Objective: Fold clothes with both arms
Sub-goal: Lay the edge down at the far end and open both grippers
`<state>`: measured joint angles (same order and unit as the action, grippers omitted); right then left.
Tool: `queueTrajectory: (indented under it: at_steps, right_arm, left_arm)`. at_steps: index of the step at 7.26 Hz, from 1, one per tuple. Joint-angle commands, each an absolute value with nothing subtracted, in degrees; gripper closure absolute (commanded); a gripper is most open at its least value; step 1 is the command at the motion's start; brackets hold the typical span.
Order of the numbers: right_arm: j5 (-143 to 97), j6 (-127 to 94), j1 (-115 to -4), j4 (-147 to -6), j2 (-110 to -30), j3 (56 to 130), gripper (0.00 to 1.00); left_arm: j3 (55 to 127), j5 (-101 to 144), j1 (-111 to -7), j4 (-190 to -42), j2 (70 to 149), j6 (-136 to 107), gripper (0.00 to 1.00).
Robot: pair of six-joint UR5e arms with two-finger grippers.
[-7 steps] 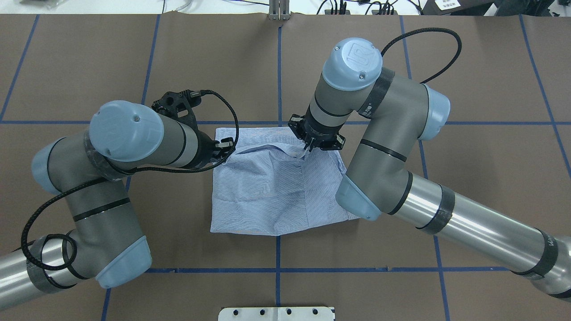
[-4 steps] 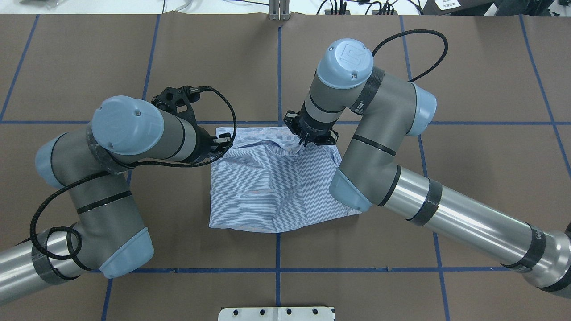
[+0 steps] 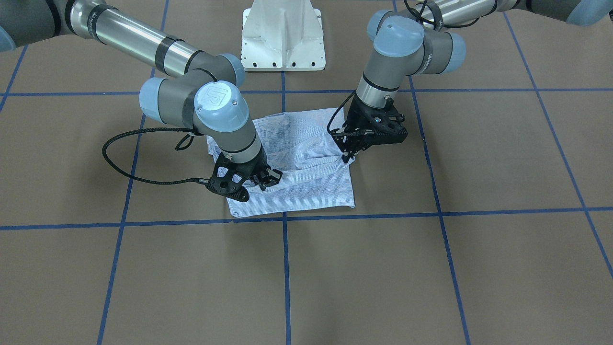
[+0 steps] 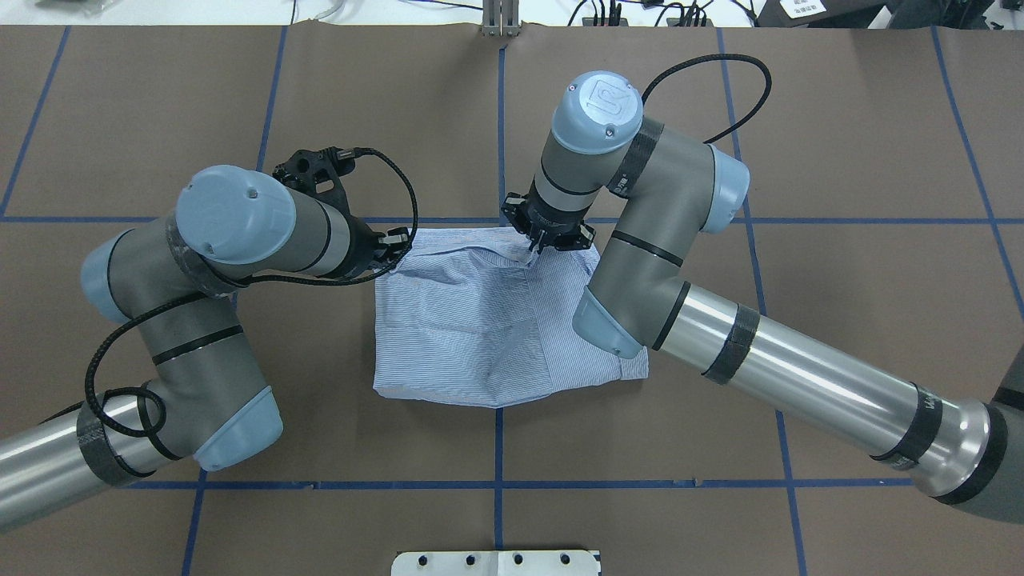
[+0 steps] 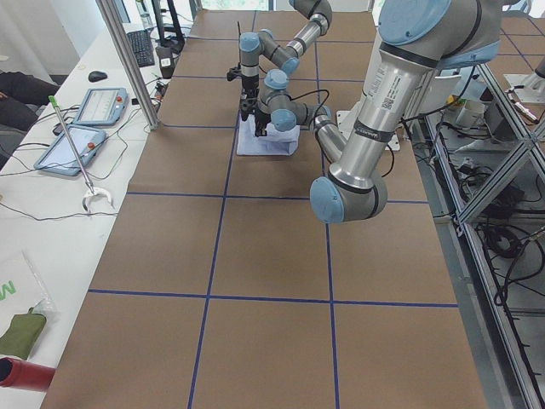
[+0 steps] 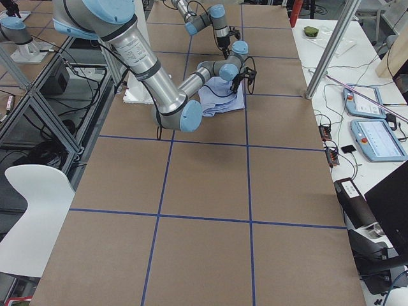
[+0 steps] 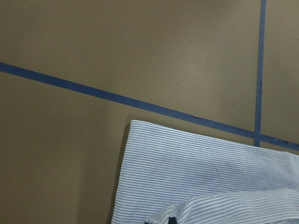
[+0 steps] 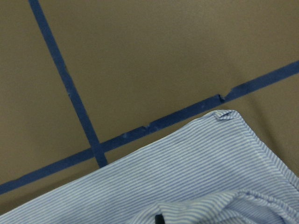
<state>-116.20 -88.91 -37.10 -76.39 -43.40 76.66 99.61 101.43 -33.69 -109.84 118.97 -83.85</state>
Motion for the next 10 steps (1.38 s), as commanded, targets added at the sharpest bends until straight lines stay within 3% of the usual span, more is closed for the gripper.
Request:
queueTrajectory:
  at_steps: [1,2,3,6,10]
  right_arm:
    - [-116.19,-88.86,-37.26,-75.76,-42.98,75.94,1.0]
    - [-115.76,-88.6,-37.35,-75.76,-42.8,75.94,0.01]
    - [-115.4,-88.51,-37.61,-75.67,-42.45,75.94,0.0]
    - [-116.1,-88.51,-39.29,-75.76,-42.1,76.55,0.0]
    - [-112.7,-75.71,-31.74,-76.2,-42.1,79.45,0.0]
  left_arm:
    - [98.09,101.43,-33.84,-111.44,119.18,-83.93,1.0]
    - [98.09,101.43,-33.84,-111.45,119.53,-84.02,0.55]
    - [98.09,101.34,-33.75,-111.45,119.53,-84.11,0.04]
    - [98.09,102.56,-38.22,-110.57,119.53,-83.76,0.01]
    - [98.88,107.14,-42.27,-108.11,118.83,-76.65,0.01]
